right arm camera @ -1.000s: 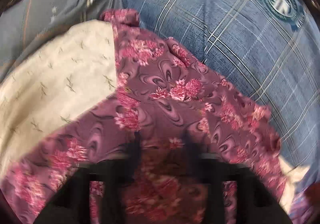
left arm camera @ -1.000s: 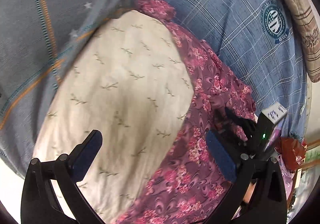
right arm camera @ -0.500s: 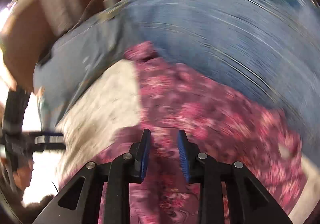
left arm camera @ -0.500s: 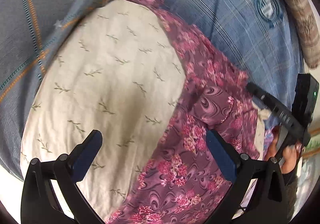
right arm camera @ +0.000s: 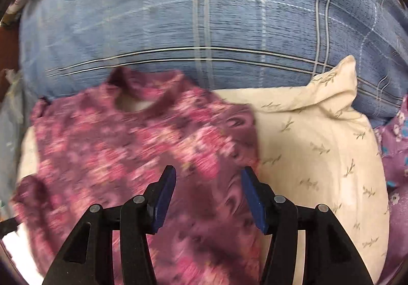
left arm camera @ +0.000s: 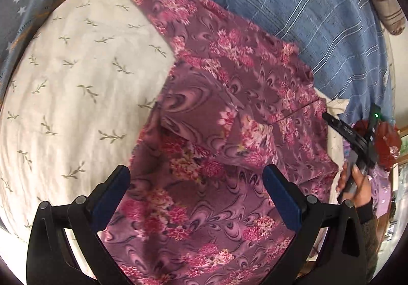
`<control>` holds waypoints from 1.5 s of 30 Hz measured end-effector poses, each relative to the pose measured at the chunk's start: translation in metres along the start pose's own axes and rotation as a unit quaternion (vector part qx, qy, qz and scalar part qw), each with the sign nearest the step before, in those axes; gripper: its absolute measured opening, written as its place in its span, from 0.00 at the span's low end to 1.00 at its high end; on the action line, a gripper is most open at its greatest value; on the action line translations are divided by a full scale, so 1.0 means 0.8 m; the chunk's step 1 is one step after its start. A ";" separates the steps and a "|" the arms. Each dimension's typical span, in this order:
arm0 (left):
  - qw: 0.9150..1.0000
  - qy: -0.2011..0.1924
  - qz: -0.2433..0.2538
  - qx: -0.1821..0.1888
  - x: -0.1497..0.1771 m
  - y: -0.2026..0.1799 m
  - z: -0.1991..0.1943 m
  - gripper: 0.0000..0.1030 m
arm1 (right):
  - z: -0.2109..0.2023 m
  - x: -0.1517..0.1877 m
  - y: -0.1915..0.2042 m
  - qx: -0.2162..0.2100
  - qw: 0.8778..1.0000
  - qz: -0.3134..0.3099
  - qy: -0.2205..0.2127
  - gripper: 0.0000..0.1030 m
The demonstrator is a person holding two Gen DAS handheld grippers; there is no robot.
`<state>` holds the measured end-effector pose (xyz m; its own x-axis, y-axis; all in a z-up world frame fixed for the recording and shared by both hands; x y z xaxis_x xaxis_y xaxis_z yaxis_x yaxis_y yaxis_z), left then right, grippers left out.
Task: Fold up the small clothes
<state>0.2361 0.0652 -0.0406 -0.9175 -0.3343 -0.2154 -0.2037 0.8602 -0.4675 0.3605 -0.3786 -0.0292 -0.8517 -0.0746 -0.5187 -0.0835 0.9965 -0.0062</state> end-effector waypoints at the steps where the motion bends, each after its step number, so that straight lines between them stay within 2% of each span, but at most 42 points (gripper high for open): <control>1: 1.000 0.002 0.001 -0.006 -0.002 -0.003 0.003 1.00 | 0.010 -0.001 -0.004 0.024 1.000 0.007 0.003 0.53; 2: 1.000 0.003 0.002 -0.010 -0.004 -0.006 0.005 1.00 | 0.023 -0.003 -0.007 0.047 0.999 0.013 0.014 0.53; 3: 1.000 0.004 0.003 -0.014 -0.007 -0.009 0.006 1.00 | 0.035 -0.003 -0.009 0.048 0.999 0.011 0.021 0.41; 5: 1.000 0.004 0.009 -0.020 -0.017 -0.017 0.009 1.00 | 0.036 -0.009 -0.013 0.016 1.000 0.003 0.009 0.04; 7: 1.000 -0.007 0.017 -0.025 -0.033 -0.028 0.008 1.00 | 0.011 -0.023 -0.040 -0.009 0.998 0.036 -0.047 0.04; 8: 0.999 -0.012 0.018 -0.029 -0.041 -0.032 0.009 1.00 | -0.002 -0.029 -0.063 -0.003 0.995 0.064 -0.075 0.04; 9: 0.999 -0.015 0.018 -0.032 -0.048 -0.036 0.010 1.00 | -0.004 -0.034 -0.089 0.006 0.993 0.092 -0.079 0.04; 11: 0.999 -0.015 0.015 -0.031 -0.061 -0.044 0.014 1.00 | 0.009 -0.033 -0.124 0.022 0.991 0.122 -0.053 0.00; 13: 0.999 -0.015 0.019 -0.034 -0.062 -0.047 0.020 1.00 | 0.009 -0.027 -0.146 0.047 0.990 0.128 -0.046 0.01; 15: 0.999 -0.011 0.018 -0.036 -0.060 -0.046 0.025 1.00 | 0.001 -0.017 -0.161 0.026 0.987 0.153 -0.047 0.06; 16: 0.999 -0.006 0.014 -0.036 -0.058 -0.044 0.028 1.00 | -0.008 -0.011 -0.163 0.002 0.985 0.166 -0.055 0.06; 17: 1.000 -0.004 0.009 -0.029 -0.056 -0.042 0.029 1.00 | -0.019 -0.004 -0.160 -0.040 0.982 0.172 -0.068 0.06; 18: 1.000 -0.005 0.005 -0.023 -0.055 -0.043 0.030 1.00 | -0.030 0.004 -0.149 -0.088 0.980 0.166 -0.073 0.10; 19: 1.000 -0.008 0.001 -0.023 -0.054 -0.044 0.031 1.00 | -0.039 0.013 -0.134 -0.122 0.978 0.153 -0.069 0.18; 20: 1.000 -0.012 0.001 -0.029 -0.054 -0.047 0.034 1.00 | -0.046 0.022 -0.121 -0.140 0.977 0.142 -0.069 0.22; 21: 0.999 -0.020 0.010 -0.043 -0.052 -0.050 0.039 1.00 | -0.053 0.038 -0.104 -0.162 0.976 0.130 -0.070 0.31; 22: 0.997 -0.023 0.021 -0.072 -0.053 -0.051 0.051 1.00 | -0.053 0.054 -0.092 -0.183 0.973 0.126 -0.063 0.37; 23: 0.995 -0.014 0.025 -0.099 -0.054 -0.050 0.067 1.00 | -0.044 0.072 -0.078 -0.198 0.971 0.130 -0.041 0.37; 24: 0.993 0.001 0.026 -0.115 -0.054 -0.046 0.084 1.00 | -0.024 0.084 -0.060 -0.193 0.972 0.132 -0.007 0.36; 25: 0.989 -0.012 0.044 -0.138 -0.053 -0.050 0.088 1.00 | -0.009 0.098 -0.052 -0.173 0.977 0.125 0.020 0.32; 27: 0.984 -0.019 0.075 -0.158 -0.049 -0.062 0.080 0.99 | -0.015 0.102 -0.042 -0.140 0.985 0.101 -0.001 0.30; 29: 0.991 -0.019 0.065 -0.118 -0.048 -0.058 0.054 0.97 | -0.029 0.095 -0.034 -0.130 0.986 0.099 0.011 0.32; 30: 0.992 -0.041 0.055 -0.102 -0.051 -0.048 0.029 0.97 | -0.043 0.090 -0.028 -0.140 0.986 0.093 -0.005 0.32; 34: 0.990 -0.100 0.005 -0.103 -0.069 0.014 -0.038 0.97 | -0.089 0.063 0.022 -0.132 0.990 0.019 -0.051 0.38; 37: 0.990 -0.095 -0.046 -0.098 -0.102 0.071 -0.060 0.97 | -0.103 0.040 0.063 -0.150 0.987 -0.020 -0.057 0.47; 39: 0.988 -0.098 -0.077 -0.093 -0.124 0.096 -0.071 0.97 | -0.097 0.031 0.095 -0.150 0.987 -0.035 -0.048 0.47; 41: 0.985 -0.101 -0.109 -0.082 -0.150 0.129 -0.088 0.97 | -0.088 0.030 0.128 -0.170 0.984 -0.045 -0.041 0.47; 45: 0.980 -0.110 -0.159 -0.039 -0.195 0.163 -0.108 0.97 | -0.073 0.012 0.188 -0.178 0.979 -0.090 -0.033 0.47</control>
<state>0.3232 0.2626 0.0062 -0.7095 -0.6575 -0.2535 -0.5000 0.7232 -0.4765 0.3097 -0.2313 0.0152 -0.7716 -0.2342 -0.5915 -0.4150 0.8900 0.1890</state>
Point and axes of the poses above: each gripper's, at about its wrist camera, not at the fingertips, and z roughly the way its jaws point, y to its left, x to its underside, the point moved 3 cm from there along z, roughly the way its jaws point, and after that the axes turned 5 degrees about -z, right-handed, at the moved point
